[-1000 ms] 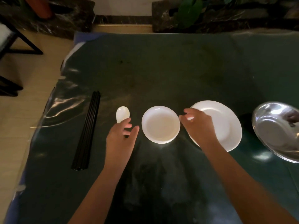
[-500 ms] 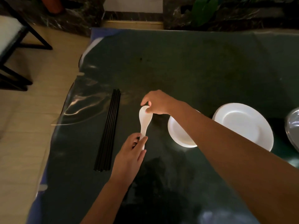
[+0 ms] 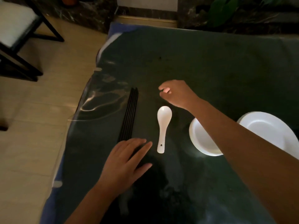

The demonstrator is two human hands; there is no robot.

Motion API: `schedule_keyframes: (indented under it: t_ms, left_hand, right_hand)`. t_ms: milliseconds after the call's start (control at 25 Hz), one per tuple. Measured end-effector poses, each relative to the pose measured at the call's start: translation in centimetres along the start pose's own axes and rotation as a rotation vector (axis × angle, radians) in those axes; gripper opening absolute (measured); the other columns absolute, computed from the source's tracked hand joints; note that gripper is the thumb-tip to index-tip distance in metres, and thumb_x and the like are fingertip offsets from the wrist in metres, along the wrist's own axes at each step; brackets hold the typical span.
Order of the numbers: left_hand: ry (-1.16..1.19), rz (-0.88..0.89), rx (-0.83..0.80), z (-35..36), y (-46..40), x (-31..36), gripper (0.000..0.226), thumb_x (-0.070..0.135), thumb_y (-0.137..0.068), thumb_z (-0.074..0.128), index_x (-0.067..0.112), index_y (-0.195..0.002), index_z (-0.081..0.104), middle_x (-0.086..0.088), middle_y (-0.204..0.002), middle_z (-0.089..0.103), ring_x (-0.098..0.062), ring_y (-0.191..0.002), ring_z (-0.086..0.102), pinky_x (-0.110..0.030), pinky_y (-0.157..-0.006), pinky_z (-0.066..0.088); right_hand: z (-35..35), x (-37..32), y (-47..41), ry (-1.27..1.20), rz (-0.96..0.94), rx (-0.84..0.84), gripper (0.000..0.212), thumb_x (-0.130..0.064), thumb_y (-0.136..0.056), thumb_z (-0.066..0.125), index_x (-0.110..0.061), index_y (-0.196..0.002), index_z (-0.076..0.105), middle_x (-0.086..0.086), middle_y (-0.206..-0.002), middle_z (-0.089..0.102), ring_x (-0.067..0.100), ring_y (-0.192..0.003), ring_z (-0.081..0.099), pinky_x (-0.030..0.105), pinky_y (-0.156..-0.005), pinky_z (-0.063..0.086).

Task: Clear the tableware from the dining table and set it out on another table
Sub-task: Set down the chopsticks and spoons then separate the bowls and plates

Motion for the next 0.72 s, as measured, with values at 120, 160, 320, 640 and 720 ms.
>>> schedule_keyframes:
  t_ms: [120, 160, 320, 640, 720]
  left_hand:
    - [-0.094, 0.271, -0.154, -2.4, 1.9, -4.3, 0.054, 0.053, -0.082, 0.058, 0.019, -0.124, 0.057, -0.005, -0.131, 0.057, -0.02, -0.13, 0.044, -0.044, -0.108, 0.032]
    - [-0.115, 0.342, -0.216, -2.5, 2.0, -5.3, 0.055, 0.056, -0.082, 0.057, 0.018, -0.122, 0.06, -0.005, -0.133, 0.056, -0.021, -0.132, 0.043, -0.047, -0.109, 0.029]
    - [-0.109, 0.476, -0.295, -1.5, 1.3, -7.4, 0.056, 0.06, -0.082, 0.054, 0.014, -0.111, 0.068, -0.005, -0.122, 0.065, -0.019, -0.125, 0.05, -0.049, -0.107, 0.032]
    - [-0.011, 0.501, -0.289, -0.4, 0.9, -7.9, 0.048, 0.053, -0.084, 0.055, 0.011, -0.102, 0.07, -0.008, -0.112, 0.069, -0.023, -0.118, 0.058, -0.039, -0.103, 0.043]
    - [0.002, 0.506, -0.278, -0.4, 0.9, -7.9, 0.045, 0.05, -0.085, 0.056, 0.009, -0.101, 0.071, -0.01, -0.112, 0.069, -0.024, -0.117, 0.058, -0.037, -0.101, 0.045]
  right_hand:
    - [1.0, -2.2, -2.8, 0.044, -0.087, 0.093, 0.036, -0.015, -0.094, 0.047, -0.011, -0.129, 0.053, 0.013, -0.133, 0.055, 0.026, -0.124, 0.048, 0.035, -0.105, 0.038]
    - [1.6, -3.0, -3.7, 0.081, -0.118, 0.058, 0.038, -0.013, -0.095, 0.044, -0.011, -0.133, 0.05, 0.015, -0.136, 0.051, 0.027, -0.127, 0.045, 0.036, -0.106, 0.036]
    - [4.3, -4.8, -6.1, 0.247, -0.207, -0.133, 0.045, -0.005, -0.095, 0.038, -0.008, -0.139, 0.038, 0.015, -0.143, 0.039, 0.03, -0.132, 0.036, 0.038, -0.107, 0.034]
    - [5.4, -5.6, -6.0, 0.405, -0.314, -0.117, 0.03, -0.006, -0.092, 0.043, -0.003, -0.119, 0.056, 0.015, -0.122, 0.049, 0.029, -0.112, 0.045, 0.04, -0.093, 0.046]
    - [5.4, -5.6, -5.8, 0.39, -0.287, -0.103, 0.029, -0.005, -0.092, 0.044, -0.002, -0.117, 0.058, 0.015, -0.12, 0.05, 0.028, -0.111, 0.047, 0.04, -0.094, 0.046]
Point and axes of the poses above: each hand's wrist, its own y-axis away from the middle knuckle, its own z-axis out of the palm, x = y × z, the point moved 1 cm from there along -y, towards the middle knuckle
